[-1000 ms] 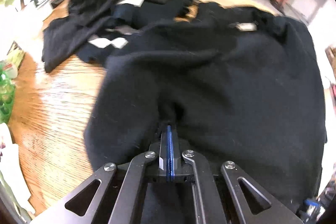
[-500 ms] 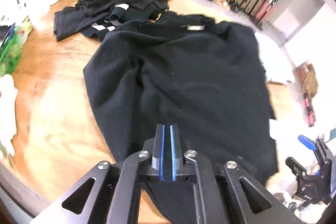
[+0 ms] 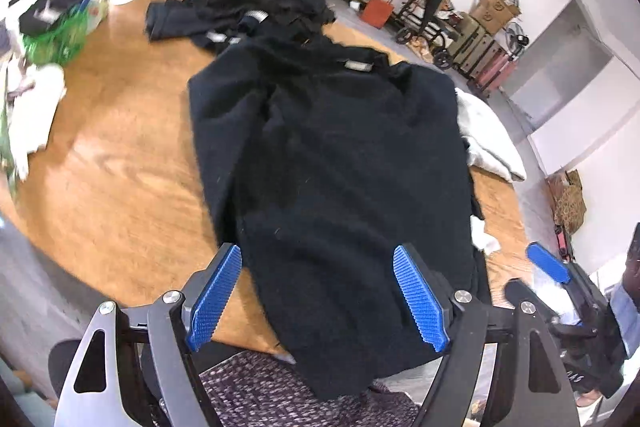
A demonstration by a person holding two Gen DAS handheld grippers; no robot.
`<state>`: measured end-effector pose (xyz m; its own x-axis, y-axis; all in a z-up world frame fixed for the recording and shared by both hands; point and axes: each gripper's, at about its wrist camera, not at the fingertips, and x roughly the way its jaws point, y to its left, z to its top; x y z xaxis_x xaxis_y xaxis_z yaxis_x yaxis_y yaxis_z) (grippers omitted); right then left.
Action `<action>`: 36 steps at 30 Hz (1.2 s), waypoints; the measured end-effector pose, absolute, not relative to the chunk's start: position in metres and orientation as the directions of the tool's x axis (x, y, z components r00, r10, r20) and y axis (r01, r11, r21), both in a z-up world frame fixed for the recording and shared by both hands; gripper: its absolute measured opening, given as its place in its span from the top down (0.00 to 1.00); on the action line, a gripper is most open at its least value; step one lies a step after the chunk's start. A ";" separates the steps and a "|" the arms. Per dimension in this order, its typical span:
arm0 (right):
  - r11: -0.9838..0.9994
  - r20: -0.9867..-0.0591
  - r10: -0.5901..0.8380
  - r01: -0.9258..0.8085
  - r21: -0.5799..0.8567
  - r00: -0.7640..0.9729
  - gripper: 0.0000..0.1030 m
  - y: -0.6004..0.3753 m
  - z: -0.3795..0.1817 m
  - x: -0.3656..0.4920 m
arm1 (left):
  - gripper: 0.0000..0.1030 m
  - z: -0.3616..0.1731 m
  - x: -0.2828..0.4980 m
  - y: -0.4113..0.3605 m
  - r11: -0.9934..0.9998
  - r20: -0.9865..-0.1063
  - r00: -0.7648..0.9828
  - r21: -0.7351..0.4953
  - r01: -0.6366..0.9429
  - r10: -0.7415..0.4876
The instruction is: Fold clothes
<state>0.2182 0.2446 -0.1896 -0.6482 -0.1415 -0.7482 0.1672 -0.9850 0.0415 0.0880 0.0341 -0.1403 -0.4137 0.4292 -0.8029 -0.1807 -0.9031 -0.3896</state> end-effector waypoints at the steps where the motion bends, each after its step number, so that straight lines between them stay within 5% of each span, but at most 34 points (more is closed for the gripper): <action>1: -0.986 -0.749 -0.137 0.163 0.038 -0.648 0.16 0.246 -0.189 0.220 | 0.23 -0.145 0.086 0.028 -0.910 -0.808 -0.419 -0.382 -0.159 0.413; 9: -0.991 -0.784 -0.134 0.059 0.124 -0.606 0.16 0.279 -0.214 0.221 | 0.23 -0.166 0.068 0.010 -0.918 -0.778 -0.505 -0.387 -0.083 0.373; 14: -0.956 -0.768 -0.245 0.015 0.293 -0.592 0.16 0.298 -0.235 0.208 | 0.23 -0.178 0.062 0.024 -0.970 -0.781 -0.577 -0.220 -0.103 0.238; 21: -0.929 -0.657 -0.219 -0.053 0.367 -0.721 0.16 0.319 -0.232 0.198 | 0.24 -0.178 0.044 0.030 -0.973 -0.753 -0.616 -0.182 -0.138 0.229; 26: -0.909 -0.587 -0.241 -0.032 0.416 -0.773 0.16 0.337 -0.220 0.205 | 0.25 -0.200 0.028 0.028 -0.989 -0.817 -0.559 -0.103 -0.105 0.144; 33: -0.913 -0.584 -0.266 0.007 0.407 -0.767 0.15 0.336 -0.220 0.209 | 0.45 -0.203 0.034 0.021 -0.987 -0.815 -0.557 -0.134 -0.086 0.159; 36: -0.905 -0.586 -0.298 0.029 0.424 -0.753 0.15 0.327 -0.224 0.204 | 0.45 -0.200 0.040 0.023 -0.985 -0.808 -0.564 -0.141 -0.095 0.170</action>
